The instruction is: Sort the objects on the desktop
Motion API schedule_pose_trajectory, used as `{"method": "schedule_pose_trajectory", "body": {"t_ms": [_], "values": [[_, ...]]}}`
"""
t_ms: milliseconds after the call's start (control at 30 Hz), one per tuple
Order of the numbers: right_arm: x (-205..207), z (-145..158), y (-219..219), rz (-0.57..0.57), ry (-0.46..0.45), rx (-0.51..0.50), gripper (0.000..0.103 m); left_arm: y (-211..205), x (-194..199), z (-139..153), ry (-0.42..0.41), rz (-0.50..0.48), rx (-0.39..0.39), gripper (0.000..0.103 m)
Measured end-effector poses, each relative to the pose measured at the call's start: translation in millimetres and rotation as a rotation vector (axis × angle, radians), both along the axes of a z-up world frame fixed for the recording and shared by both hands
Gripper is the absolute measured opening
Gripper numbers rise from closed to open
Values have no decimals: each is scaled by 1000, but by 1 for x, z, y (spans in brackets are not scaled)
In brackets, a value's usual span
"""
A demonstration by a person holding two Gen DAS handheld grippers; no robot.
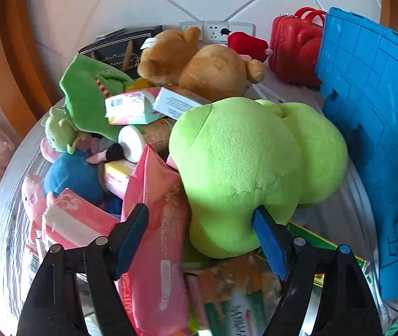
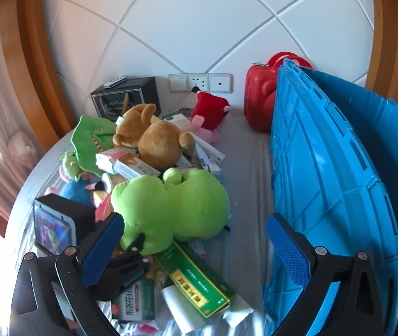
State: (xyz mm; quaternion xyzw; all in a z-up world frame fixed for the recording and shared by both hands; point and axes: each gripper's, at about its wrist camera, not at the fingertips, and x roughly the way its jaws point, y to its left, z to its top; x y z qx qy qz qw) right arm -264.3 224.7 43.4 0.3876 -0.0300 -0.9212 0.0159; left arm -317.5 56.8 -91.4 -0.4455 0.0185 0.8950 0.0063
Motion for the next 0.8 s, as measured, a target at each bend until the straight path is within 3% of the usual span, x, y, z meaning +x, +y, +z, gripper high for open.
{"method": "schedule_pose_trajectory", "body": {"t_ms": [133,233,500,633,800], "values": [[-12,-30,-16,47,-43,-70,103,-9,-8,3,17,-36,-55,82],[-22,-65,-12,-3,-74,-96,103,-10,-10,2,29,-76,-91,83],[-40,-157,15,-51,-164,-113,101,-10,-8,-6,52,-148,-77,84],[-48,-174,22,-36,-121,-91,101,-14,-5,-6,53,-151,-50,84],[-61,-182,26,32,-103,-156,101,-5,7,-2,43,-172,-25,84]]}}
